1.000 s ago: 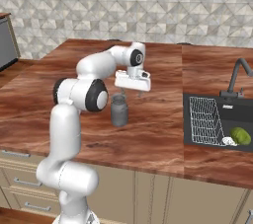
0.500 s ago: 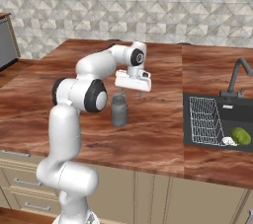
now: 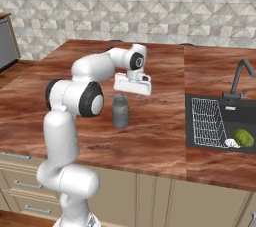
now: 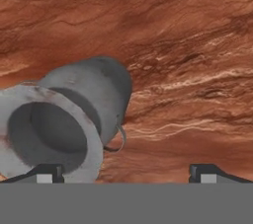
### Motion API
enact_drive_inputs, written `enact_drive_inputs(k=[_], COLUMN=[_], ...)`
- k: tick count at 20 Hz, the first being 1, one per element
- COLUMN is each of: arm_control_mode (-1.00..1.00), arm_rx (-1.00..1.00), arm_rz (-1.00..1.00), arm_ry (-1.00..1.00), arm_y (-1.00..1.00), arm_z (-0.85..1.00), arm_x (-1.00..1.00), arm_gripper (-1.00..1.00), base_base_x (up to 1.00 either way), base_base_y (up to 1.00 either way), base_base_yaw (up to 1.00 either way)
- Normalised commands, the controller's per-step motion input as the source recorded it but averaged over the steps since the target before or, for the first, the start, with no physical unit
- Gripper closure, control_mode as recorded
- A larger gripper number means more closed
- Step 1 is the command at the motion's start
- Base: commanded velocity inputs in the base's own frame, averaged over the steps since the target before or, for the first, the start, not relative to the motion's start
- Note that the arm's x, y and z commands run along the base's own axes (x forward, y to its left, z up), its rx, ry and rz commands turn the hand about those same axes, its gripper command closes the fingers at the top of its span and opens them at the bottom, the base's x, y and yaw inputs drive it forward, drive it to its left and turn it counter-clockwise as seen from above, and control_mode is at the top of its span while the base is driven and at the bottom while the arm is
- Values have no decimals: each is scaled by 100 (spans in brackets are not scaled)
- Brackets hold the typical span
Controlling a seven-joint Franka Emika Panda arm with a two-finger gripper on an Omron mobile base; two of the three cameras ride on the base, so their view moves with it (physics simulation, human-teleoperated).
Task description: Pick the jug and cup and place them in the sink. Then turn on the water.
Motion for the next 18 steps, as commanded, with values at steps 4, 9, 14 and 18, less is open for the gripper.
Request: enact_drive_inputs(k=[4, 9, 14, 18], arm_control_mode=[-100, -100, -100, -100], arm_rx=[0, 0, 0, 0], arm_rz=[0, 0, 0, 0], arm_ry=[-7, -1, 0, 0], arm_y=[4, 0, 0, 0], arm_z=[-16, -9, -16, -16], arm_x=[2, 7, 10, 10], arm_gripper=[-100, -100, -100, -100], base_base_x=[0, 0, 0, 0], base_base_y=[0, 0, 0, 0], base_base_yaw=[0, 0, 0, 0])
